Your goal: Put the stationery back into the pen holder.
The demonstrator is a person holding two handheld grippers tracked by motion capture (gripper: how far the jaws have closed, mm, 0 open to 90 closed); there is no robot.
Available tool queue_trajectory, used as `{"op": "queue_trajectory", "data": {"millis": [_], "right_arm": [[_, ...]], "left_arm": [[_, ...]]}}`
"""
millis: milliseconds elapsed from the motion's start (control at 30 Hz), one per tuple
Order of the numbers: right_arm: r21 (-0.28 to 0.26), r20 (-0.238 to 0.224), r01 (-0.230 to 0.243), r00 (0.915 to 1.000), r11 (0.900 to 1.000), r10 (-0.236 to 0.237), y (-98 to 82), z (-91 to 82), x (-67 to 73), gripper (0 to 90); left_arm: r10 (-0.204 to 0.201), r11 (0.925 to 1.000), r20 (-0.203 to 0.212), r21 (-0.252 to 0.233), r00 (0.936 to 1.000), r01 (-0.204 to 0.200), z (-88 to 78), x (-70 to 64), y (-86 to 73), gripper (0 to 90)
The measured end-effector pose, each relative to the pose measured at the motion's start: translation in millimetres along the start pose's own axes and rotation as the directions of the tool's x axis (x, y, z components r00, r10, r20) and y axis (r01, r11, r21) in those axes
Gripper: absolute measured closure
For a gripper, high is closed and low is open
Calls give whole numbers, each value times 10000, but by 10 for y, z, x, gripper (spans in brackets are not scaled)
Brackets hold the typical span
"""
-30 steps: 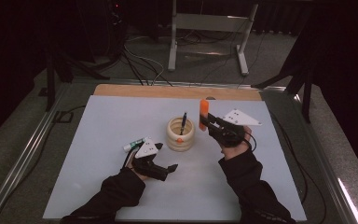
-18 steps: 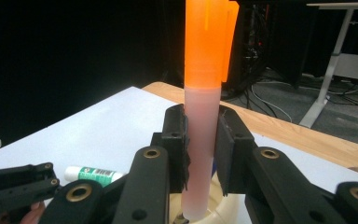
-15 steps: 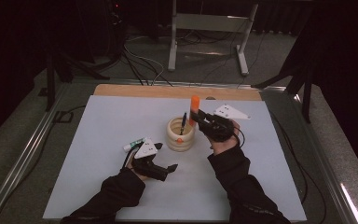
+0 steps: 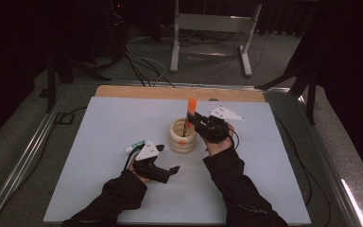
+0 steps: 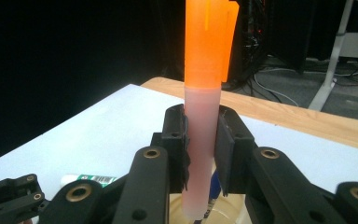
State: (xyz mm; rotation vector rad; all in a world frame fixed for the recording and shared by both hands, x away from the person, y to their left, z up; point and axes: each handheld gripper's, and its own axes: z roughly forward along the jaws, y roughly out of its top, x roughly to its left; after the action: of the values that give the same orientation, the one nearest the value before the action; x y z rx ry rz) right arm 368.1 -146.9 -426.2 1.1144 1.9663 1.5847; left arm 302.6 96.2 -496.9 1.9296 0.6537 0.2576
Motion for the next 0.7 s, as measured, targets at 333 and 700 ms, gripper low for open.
{"op": "queue_trajectory", "data": {"millis": [333,700], "right_arm": [[533,-32,-390,9992,9978,392,-134,144,-3,753],[1265,28,-610,9981,9901,611,-213,289,20,751]], "left_arm": [[-35,10000,-20,-12,10000,35,-8,3,-2,17],[-96,10000,-10,3,10000,96,-8,12,-6,17]]}}
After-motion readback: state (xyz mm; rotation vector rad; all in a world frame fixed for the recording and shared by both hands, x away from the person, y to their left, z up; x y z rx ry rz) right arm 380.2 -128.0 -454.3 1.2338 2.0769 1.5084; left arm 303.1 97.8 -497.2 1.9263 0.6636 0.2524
